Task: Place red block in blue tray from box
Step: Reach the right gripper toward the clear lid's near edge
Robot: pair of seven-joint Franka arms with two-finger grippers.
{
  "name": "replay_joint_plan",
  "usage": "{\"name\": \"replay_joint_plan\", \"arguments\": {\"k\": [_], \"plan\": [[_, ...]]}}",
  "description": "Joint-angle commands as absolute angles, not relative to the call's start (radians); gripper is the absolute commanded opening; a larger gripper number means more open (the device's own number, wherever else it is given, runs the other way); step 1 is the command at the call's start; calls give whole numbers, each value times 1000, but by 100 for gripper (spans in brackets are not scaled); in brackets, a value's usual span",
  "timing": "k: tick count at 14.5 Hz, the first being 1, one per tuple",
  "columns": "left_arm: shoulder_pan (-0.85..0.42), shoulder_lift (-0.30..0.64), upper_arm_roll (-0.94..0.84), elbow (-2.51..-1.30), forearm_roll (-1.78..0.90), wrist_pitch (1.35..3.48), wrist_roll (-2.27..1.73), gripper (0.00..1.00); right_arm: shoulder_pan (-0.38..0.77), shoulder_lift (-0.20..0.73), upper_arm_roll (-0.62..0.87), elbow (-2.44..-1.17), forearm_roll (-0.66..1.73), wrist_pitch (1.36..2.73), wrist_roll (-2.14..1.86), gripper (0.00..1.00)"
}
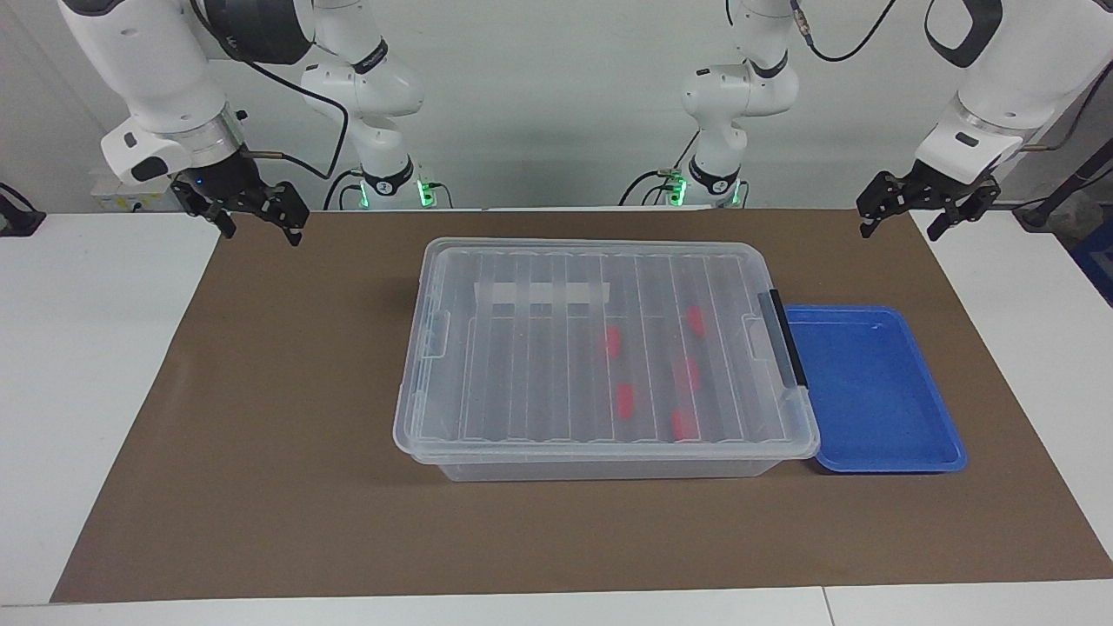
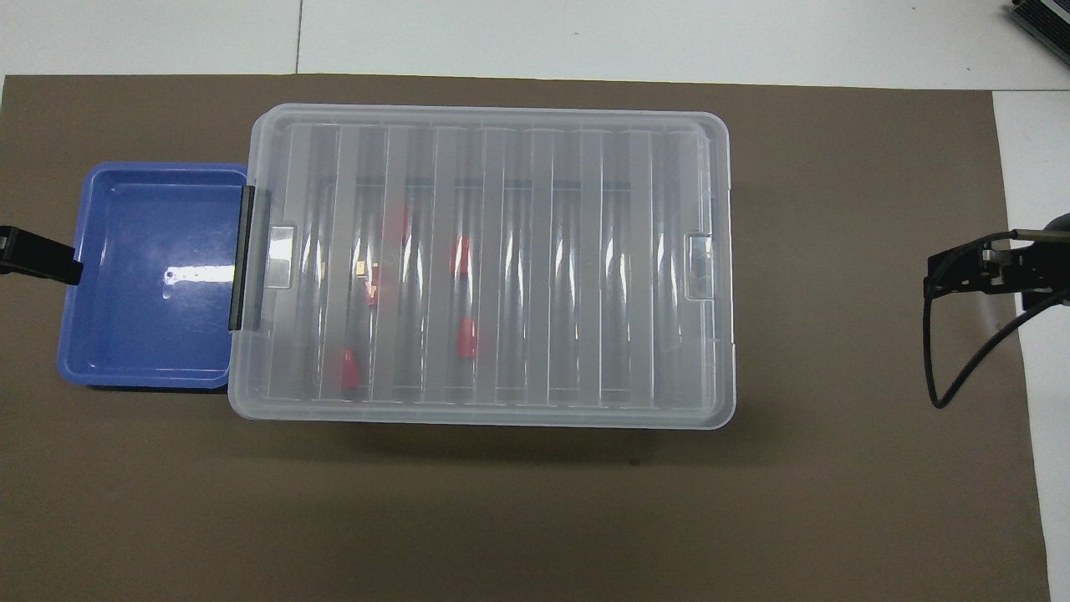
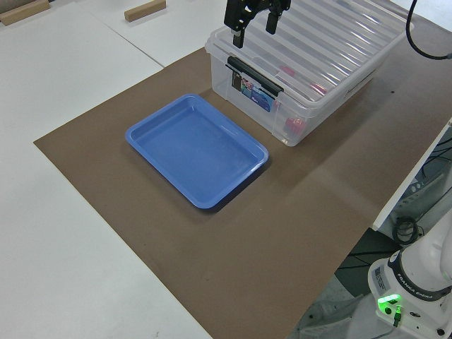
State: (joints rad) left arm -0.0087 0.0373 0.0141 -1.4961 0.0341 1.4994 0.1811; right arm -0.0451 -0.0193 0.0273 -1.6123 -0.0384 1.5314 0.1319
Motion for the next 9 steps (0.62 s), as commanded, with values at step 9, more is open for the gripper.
{"name": "replay_joint_plan", "arguments": {"k": [9], "plan": [[-9, 25, 14, -1503, 52, 1496, 183, 100, 3, -48, 37, -1753, -35, 1750, 201, 98]]}}
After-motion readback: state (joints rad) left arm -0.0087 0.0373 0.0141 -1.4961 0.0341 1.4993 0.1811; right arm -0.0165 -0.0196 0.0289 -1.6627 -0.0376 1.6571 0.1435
